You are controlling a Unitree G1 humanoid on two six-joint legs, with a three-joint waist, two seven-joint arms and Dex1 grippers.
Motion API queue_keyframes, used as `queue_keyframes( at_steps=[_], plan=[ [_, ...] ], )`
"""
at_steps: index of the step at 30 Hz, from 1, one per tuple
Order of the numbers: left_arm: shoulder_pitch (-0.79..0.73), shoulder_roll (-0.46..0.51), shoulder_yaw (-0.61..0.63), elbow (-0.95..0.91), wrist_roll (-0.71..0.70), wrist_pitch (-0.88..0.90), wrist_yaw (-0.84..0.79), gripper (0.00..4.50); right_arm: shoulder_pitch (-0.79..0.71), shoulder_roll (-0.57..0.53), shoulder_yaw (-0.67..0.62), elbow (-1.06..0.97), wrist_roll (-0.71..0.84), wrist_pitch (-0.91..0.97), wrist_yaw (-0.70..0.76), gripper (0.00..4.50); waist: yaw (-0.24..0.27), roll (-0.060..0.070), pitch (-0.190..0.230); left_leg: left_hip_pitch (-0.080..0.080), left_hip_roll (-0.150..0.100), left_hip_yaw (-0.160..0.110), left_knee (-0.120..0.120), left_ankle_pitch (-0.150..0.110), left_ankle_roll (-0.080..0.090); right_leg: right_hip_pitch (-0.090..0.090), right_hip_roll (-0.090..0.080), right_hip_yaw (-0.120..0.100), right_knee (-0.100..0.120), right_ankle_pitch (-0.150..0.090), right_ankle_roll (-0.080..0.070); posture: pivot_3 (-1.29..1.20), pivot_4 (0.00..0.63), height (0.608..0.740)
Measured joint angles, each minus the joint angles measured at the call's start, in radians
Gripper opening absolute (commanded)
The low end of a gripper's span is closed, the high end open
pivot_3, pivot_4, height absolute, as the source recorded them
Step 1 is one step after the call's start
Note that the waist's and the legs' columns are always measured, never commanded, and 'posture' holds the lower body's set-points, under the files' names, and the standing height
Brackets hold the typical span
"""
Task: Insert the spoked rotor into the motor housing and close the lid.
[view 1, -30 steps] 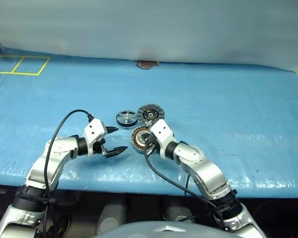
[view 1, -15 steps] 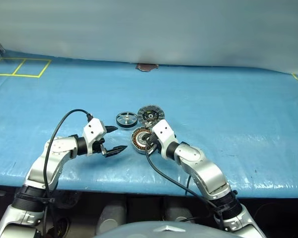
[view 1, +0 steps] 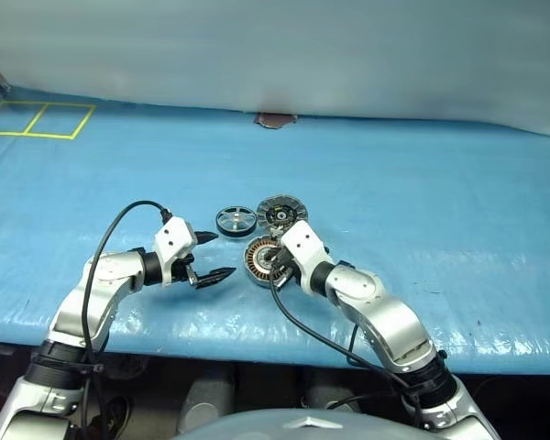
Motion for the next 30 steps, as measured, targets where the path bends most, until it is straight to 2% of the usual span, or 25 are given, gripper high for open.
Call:
queue_keyframes(
  at_steps=[17, 30],
  plan=[
    [0.000, 0.000, 0.000, 0.000, 0.000, -0.006, -0.001, 4.50, 0.002, -0.028, 0.040, -0.038, -0.021, 0.033, 0.002, 0.03, 0.000, -0.001, 0.002, 0.001, 0.000, 0.000, 0.000, 0.000, 0.000, 0.001, 0.000, 0.000, 0.000, -0.001, 0.001, 0.00, 0.150, 0.740],
    [0.000, 0.001, 0.000, 0.000, 0.000, -0.006, -0.002, 4.50, 0.010, -0.018, 0.036, 0.016, -0.021, -0.020, 0.006, 0.03, -0.001, -0.003, -0.001, 0.007, 0.003, 0.000, 0.001, -0.001, -0.001, 0.003, 0.000, 0.000, 0.000, -0.001, 0.000, 0.00, 0.150, 0.740]
  ],
)
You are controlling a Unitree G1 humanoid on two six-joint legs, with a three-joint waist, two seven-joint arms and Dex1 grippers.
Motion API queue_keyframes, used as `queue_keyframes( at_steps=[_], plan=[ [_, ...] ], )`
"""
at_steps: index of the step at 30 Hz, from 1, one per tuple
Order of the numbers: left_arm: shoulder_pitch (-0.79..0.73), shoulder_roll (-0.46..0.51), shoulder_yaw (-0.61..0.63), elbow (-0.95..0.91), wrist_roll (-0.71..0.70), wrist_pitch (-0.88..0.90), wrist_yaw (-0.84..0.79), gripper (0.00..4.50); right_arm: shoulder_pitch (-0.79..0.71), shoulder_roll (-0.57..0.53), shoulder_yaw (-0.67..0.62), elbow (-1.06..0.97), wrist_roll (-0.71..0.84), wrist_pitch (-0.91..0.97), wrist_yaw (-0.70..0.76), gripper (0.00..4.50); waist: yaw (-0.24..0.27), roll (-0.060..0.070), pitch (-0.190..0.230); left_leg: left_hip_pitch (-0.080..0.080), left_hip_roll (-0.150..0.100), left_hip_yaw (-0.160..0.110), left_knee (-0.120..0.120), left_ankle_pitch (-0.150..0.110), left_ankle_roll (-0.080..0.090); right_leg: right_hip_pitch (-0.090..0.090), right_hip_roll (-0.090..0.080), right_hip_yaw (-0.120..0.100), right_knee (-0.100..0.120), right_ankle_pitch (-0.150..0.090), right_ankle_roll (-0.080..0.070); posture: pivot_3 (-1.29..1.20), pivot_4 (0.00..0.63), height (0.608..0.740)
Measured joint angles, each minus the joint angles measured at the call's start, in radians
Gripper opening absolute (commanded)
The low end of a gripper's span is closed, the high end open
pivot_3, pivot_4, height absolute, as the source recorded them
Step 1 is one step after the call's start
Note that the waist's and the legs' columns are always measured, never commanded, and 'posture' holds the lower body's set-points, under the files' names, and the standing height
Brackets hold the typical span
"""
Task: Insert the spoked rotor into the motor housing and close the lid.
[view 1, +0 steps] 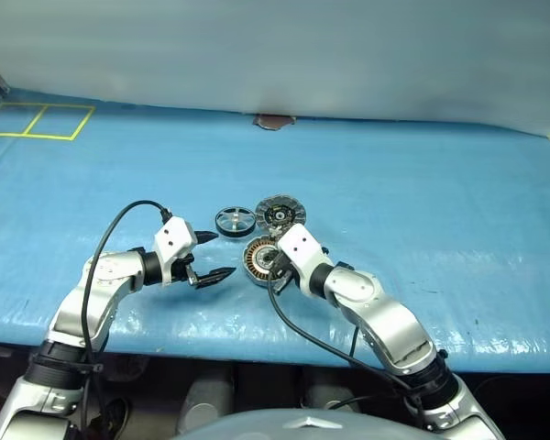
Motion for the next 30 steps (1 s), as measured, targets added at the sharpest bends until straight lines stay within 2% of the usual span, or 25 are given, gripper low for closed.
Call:
queue_keyframes(
  at_steps=[17, 30],
  plan=[
    [0.000, -0.001, 0.000, 0.000, 0.000, -0.001, 0.003, 4.50, 0.001, -0.016, 0.007, -0.017, -0.007, -0.006, 0.010, 0.03, -0.001, 0.000, 0.000, -0.002, 0.000, 0.000, 0.000, 0.000, 0.000, -0.002, 0.001, 0.000, 0.000, 0.000, 0.000, 0.00, 0.150, 0.740],
    [-0.017, -0.010, -0.003, 0.019, 0.009, -0.007, 0.003, 4.50, -0.012, -0.039, 0.023, -0.088, -0.024, 0.068, -0.005, 0.03, 0.004, 0.001, 0.003, -0.006, -0.003, 0.000, 0.000, 0.000, 0.000, -0.002, 0.001, 0.000, 0.000, 0.000, 0.000, 0.00, 0.150, 0.740]
  ],
)
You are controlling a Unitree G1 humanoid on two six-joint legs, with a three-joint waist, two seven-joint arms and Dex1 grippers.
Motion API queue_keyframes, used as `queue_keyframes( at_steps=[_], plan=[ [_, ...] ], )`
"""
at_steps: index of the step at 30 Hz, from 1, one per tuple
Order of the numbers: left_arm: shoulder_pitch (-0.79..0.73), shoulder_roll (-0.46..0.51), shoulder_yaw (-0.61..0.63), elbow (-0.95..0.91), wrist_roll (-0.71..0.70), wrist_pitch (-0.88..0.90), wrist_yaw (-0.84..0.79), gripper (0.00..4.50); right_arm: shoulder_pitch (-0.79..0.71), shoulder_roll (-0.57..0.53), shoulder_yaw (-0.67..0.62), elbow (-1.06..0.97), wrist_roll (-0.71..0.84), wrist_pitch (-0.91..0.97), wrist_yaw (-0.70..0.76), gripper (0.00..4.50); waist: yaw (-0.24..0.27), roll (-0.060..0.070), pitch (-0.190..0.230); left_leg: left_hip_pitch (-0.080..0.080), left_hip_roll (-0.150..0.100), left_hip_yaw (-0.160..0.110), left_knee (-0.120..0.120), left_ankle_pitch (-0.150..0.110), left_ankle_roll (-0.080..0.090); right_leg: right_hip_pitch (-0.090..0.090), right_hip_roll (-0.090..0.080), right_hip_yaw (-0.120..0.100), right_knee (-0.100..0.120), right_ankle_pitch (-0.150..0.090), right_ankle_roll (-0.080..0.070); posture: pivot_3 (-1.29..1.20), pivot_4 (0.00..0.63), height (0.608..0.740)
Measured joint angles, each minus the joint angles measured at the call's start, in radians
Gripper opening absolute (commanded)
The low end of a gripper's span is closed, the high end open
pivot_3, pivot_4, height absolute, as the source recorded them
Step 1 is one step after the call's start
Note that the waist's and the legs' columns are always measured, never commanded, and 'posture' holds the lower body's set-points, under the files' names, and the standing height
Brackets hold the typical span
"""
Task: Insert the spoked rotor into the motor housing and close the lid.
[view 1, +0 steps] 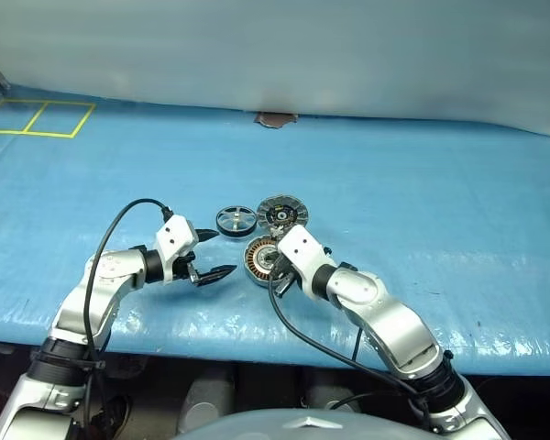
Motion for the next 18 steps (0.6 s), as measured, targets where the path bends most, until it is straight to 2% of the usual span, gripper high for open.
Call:
queue_keyframes(
  at_steps=[12, 18],
  plan=[
    [0.002, 0.000, 0.000, 0.001, 0.000, 0.000, 0.001, 4.50, 0.011, 0.003, 0.011, 0.013, -0.010, 0.000, 0.000, 0.03, -0.001, 0.000, 0.000, 0.002, 0.000, 0.000, 0.000, 0.000, 0.000, 0.000, 0.000, 0.000, 0.000, 0.000, 0.000, 0.00, 0.150, 0.740],
    [0.004, 0.000, 0.001, 0.001, 0.000, 0.000, 0.003, 4.50, -0.012, -0.031, 0.042, 0.021, -0.047, -0.012, 0.001, 0.03, 0.001, 0.000, 0.000, 0.003, 0.001, -0.001, 0.000, 0.000, 0.000, 0.000, 0.000, -0.001, -0.001, 0.000, 0.000, 0.00, 0.150, 0.740]
  ],
)
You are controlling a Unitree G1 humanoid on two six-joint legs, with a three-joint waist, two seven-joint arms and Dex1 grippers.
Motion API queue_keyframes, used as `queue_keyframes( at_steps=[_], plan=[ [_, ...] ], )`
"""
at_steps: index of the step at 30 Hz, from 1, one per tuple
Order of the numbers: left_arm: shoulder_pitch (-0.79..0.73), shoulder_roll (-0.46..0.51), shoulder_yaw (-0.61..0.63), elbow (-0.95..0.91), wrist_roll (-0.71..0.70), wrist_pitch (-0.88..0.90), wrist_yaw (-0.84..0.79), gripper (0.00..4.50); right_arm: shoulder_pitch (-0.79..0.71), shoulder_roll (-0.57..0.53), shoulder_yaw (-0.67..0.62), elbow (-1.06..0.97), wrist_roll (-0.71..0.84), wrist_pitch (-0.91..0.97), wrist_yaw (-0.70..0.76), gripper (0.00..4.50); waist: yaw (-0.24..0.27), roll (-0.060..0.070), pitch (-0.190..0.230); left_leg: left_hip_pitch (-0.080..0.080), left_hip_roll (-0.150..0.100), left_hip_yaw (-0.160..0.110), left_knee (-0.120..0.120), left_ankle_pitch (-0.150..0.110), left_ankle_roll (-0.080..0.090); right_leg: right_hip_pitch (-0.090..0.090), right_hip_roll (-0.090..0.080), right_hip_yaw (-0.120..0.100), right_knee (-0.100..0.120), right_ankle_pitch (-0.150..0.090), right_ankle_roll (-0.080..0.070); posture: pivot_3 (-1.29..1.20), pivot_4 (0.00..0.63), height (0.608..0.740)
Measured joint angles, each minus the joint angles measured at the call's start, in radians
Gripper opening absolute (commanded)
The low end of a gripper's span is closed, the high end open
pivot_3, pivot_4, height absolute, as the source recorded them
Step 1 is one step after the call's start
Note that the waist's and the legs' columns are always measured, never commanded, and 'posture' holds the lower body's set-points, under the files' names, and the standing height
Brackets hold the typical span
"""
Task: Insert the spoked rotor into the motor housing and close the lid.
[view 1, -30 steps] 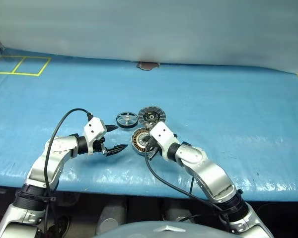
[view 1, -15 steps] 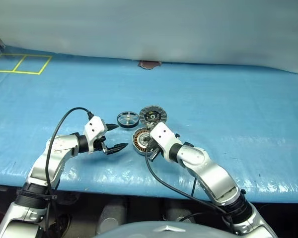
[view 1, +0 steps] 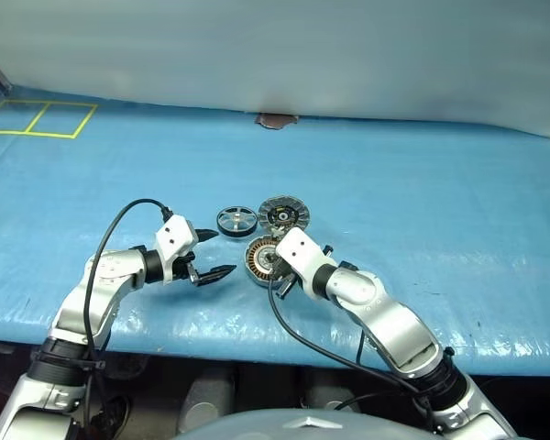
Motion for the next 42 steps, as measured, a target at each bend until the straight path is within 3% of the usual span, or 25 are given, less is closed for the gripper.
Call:
queue_keyframes(
  at_steps=[42],
  plan=[
    [0.012, 0.000, -0.001, 0.000, 0.000, 0.000, 0.010, 4.50, -0.037, 0.066, -0.034, -0.063, -0.006, 0.077, -0.002, 0.03, -0.010, 0.001, 0.003, -0.003, -0.003, 0.000, 0.000, 0.000, 0.000, -0.001, 0.001, 0.000, 0.004, 0.001, 0.001, 0.00, 0.150, 0.740]
  ],
)
